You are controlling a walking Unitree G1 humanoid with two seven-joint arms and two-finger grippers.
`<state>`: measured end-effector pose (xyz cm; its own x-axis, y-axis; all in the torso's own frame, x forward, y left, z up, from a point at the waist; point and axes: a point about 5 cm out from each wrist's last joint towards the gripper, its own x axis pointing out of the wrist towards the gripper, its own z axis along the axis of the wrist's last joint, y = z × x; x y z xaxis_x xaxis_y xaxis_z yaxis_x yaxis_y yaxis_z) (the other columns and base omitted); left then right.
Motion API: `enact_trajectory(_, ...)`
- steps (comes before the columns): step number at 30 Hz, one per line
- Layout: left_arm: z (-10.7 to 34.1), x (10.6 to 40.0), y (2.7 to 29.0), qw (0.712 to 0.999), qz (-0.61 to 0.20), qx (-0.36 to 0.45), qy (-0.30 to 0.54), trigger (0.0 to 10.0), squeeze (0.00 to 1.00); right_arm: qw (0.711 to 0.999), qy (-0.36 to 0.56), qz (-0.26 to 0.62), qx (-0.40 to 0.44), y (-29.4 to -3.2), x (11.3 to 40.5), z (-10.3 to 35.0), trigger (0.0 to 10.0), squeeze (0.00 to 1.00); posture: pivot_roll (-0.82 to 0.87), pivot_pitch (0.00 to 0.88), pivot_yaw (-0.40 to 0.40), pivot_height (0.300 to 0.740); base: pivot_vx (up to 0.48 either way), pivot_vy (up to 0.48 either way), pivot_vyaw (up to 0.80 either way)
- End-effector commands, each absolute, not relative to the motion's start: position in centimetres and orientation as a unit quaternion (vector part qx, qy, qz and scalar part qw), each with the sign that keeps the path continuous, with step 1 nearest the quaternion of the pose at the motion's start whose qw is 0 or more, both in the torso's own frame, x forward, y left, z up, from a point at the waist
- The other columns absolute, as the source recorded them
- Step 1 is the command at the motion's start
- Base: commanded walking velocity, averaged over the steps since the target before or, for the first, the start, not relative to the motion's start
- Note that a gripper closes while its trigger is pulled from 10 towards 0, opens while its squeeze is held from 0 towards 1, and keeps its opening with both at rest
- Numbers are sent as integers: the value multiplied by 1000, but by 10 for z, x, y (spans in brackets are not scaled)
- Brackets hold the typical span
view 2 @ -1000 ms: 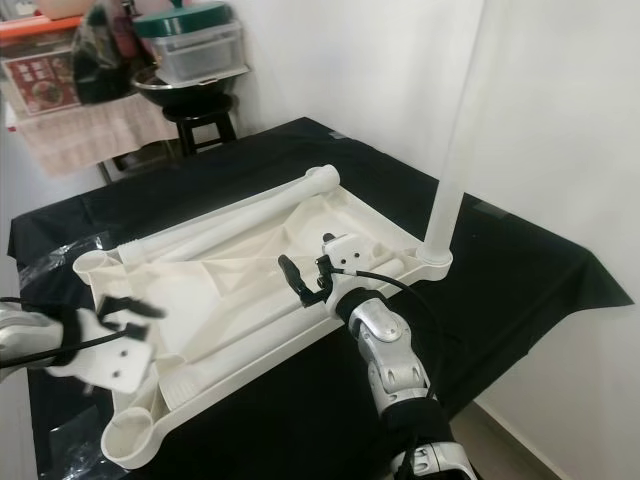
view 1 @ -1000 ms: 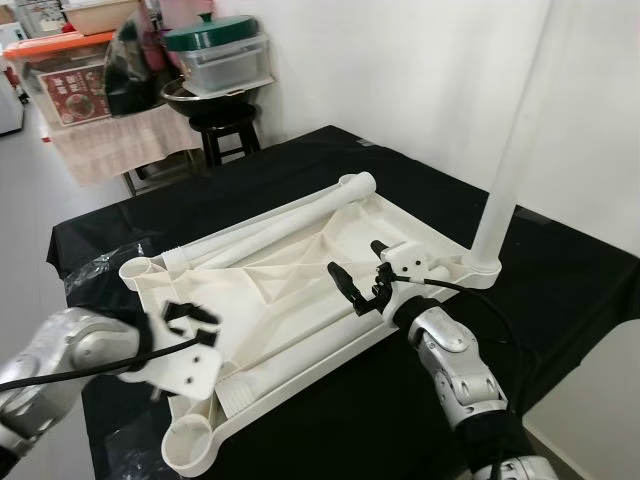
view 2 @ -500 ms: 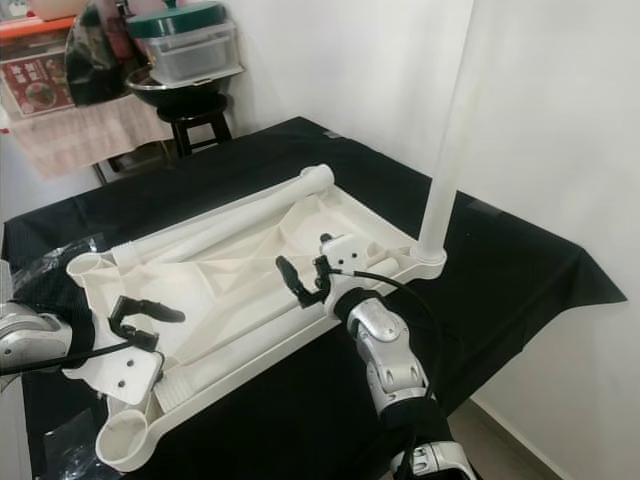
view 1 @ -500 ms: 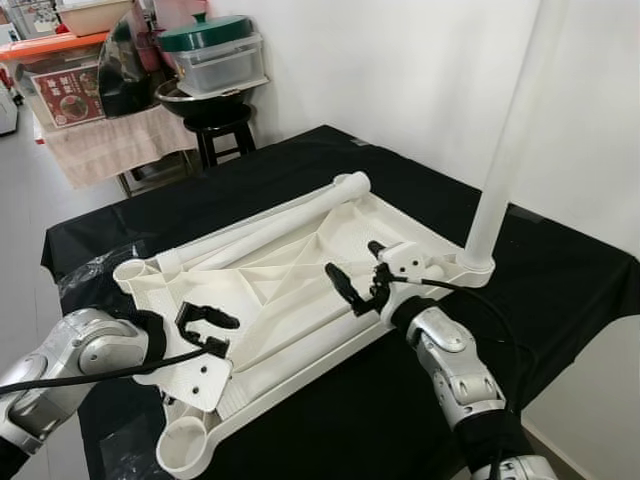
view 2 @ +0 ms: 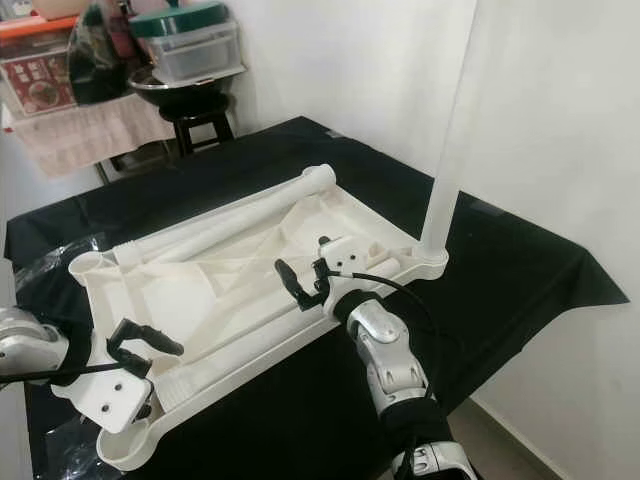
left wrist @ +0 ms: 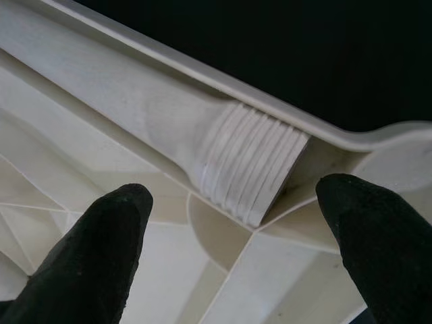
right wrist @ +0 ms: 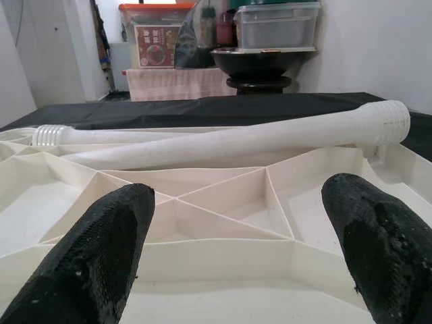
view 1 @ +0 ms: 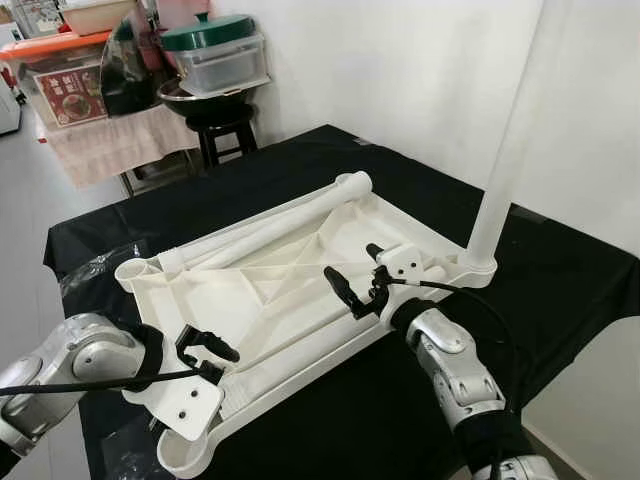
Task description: Building children table
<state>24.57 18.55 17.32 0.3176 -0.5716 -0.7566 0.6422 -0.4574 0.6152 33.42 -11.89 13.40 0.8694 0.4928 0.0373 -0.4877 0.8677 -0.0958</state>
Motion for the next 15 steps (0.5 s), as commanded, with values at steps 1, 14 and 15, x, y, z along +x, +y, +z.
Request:
enact_trajectory(1,175,250,187,518,-575,633,22,10000,0,964,-20,262,-45,-114,333,130,10000,0,-101,0,68,740,0,0,0)
enact_trajectory(14,163,258,171,524,-559,643,-23,10000,0,964,-22,260,-44,-115,333,130,10000,0,-107,0,77,740,0,0,0)
enact_trajectory(15,160,258,169,522,-562,641,-28,10000,0,964,-22,260,-44,-115,333,131,10000,0,-107,0,77,740,0,0,0)
